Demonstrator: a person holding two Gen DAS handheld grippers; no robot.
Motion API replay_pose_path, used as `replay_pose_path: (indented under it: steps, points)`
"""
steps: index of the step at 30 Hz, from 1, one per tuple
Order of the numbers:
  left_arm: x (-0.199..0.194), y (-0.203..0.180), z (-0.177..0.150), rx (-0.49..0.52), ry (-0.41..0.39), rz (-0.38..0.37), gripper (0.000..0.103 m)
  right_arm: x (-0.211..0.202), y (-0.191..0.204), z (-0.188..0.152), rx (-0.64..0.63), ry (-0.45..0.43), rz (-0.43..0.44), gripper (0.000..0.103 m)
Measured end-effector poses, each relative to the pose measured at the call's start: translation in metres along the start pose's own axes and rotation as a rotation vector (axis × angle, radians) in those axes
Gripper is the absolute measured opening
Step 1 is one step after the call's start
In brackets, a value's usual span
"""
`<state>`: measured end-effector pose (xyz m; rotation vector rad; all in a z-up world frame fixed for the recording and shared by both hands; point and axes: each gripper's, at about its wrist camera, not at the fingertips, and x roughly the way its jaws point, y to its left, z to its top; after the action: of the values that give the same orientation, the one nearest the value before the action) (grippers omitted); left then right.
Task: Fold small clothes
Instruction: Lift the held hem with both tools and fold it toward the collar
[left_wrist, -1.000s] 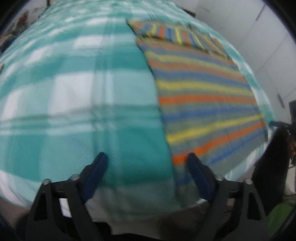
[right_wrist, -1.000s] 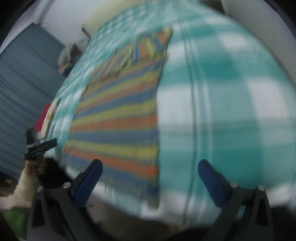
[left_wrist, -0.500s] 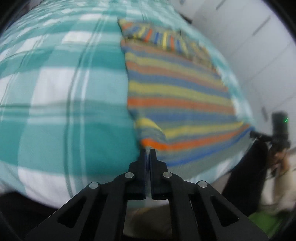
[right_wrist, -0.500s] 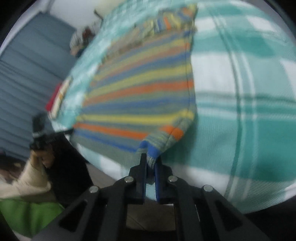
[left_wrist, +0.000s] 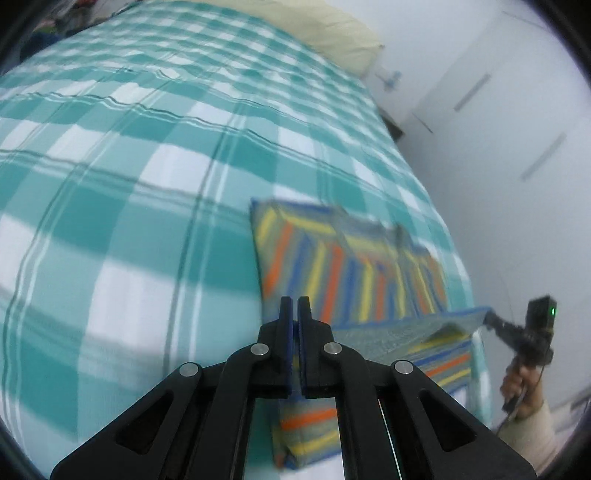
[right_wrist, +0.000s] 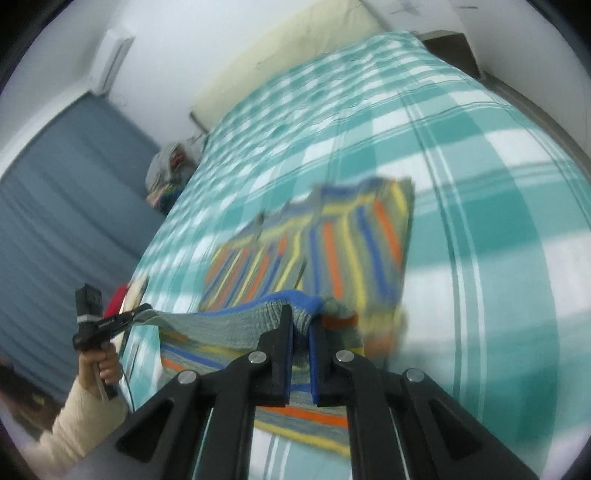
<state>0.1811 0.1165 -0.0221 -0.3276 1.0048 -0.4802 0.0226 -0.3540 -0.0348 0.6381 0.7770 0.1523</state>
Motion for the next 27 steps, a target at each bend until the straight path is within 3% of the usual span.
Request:
replay_pose_path:
  steps: [6, 9, 11, 12, 13, 14, 19, 21, 23, 25, 27]
  points:
    - [0.056, 0.019, 0.053, -0.065, 0.0, 0.054, 0.0, 0.058, -0.048, 0.065, 0.103, 0.047, -0.034, 0.007]
    - [0.065, 0.015, 0.06, -0.018, -0.001, 0.023, 0.003, 0.086, -0.062, 0.079, 0.125, 0.078, -0.063, 0.007]
    - [0.067, 0.006, 0.057, 0.05, 0.021, -0.049, 0.015, 0.092, -0.064, 0.079, 0.127, 0.081, -0.049, 0.007]
    - [0.069, 0.001, 0.056, 0.094, 0.042, -0.065, 0.033, 0.093, -0.063, 0.078, 0.122, 0.08, -0.036, 0.008]
    - [0.072, -0.005, 0.052, 0.143, 0.058, -0.051, 0.044, 0.094, -0.063, 0.078, 0.115, 0.08, -0.031, 0.008]
    - [0.077, -0.011, 0.049, 0.189, 0.077, -0.01, 0.045, 0.094, -0.061, 0.077, 0.105, 0.08, -0.029, 0.008]
    - [0.092, -0.022, 0.043, 0.228, 0.114, 0.027, 0.043, 0.087, -0.054, 0.07, 0.066, 0.077, -0.041, 0.008]
    - [0.099, -0.03, 0.041, 0.268, 0.132, 0.087, 0.043, 0.085, -0.049, 0.067, 0.045, 0.081, -0.044, 0.008]
    - [0.111, -0.036, 0.037, 0.307, 0.157, 0.155, 0.032, 0.083, -0.046, 0.065, 0.028, 0.083, -0.048, 0.008]
    - [0.12, -0.042, 0.031, 0.34, 0.182, 0.187, 0.003, 0.081, -0.043, 0.064, 0.021, 0.084, -0.044, 0.008]
    - [0.117, -0.046, 0.028, 0.366, 0.166, 0.211, 0.002, 0.076, -0.04, 0.064, 0.014, 0.083, -0.038, 0.008]
